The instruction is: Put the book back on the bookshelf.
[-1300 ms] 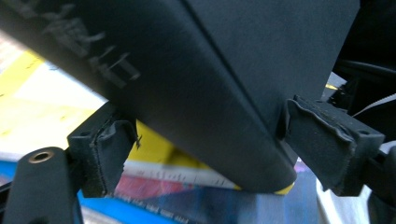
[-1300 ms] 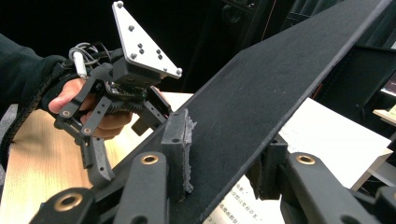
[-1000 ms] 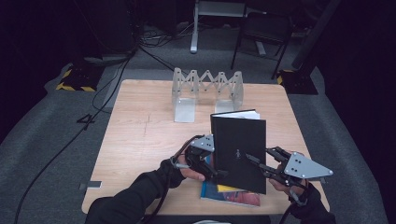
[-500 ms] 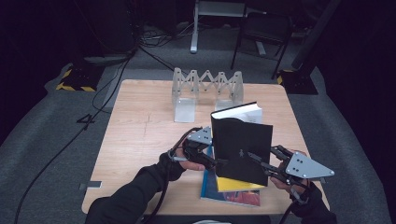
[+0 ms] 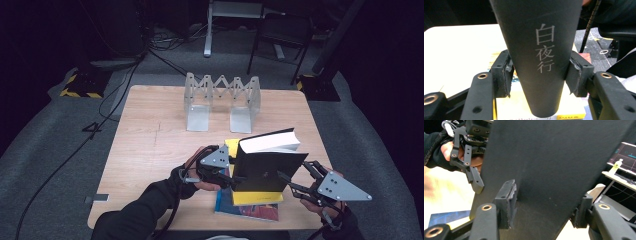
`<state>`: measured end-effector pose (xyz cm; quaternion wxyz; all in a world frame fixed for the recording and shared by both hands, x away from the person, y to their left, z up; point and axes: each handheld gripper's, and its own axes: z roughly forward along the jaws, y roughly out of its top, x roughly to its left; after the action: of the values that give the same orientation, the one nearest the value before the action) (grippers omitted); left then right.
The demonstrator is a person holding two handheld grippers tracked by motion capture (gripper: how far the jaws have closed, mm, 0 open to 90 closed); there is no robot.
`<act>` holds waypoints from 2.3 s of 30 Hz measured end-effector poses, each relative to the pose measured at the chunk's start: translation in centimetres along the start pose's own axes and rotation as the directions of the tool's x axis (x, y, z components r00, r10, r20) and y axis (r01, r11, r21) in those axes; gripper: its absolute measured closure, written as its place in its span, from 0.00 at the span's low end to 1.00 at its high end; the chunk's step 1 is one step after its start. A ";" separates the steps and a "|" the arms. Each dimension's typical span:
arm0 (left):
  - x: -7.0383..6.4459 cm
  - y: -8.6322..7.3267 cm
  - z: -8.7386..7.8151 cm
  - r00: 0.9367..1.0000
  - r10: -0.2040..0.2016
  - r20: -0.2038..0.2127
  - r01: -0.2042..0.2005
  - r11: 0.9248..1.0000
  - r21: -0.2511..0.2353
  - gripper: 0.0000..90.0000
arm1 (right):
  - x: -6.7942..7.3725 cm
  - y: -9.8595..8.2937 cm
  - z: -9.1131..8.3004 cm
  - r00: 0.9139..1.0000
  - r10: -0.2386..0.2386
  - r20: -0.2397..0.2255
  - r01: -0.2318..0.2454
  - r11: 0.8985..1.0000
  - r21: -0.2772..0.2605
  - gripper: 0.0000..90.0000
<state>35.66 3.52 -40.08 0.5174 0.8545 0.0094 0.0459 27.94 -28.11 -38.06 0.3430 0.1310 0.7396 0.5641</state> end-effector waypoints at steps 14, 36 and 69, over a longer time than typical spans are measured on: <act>-0.6 -0.4 -0.2 1.000 -0.002 -0.003 0.002 1.000 -0.017 0.55 | -0.3 -1.1 -1.6 0.995 0.050 0.084 -0.053 0.998 0.033 0.49; -1.1 -0.4 1.4 0.996 -0.074 -0.057 0.067 0.991 -0.116 0.53 | 0.0 -2.3 0.5 0.993 0.111 0.030 -0.113 0.989 0.091 0.41; 0.0 4.4 1.6 0.998 -0.045 -0.045 0.036 0.982 -0.186 0.52 | 0.1 -2.4 0.8 0.992 0.123 0.033 -0.126 0.987 0.101 0.39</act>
<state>35.66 0.09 -36.94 0.5948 0.8010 0.0352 0.0571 28.90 -28.24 -40.38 0.3099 0.2019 0.7533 0.5438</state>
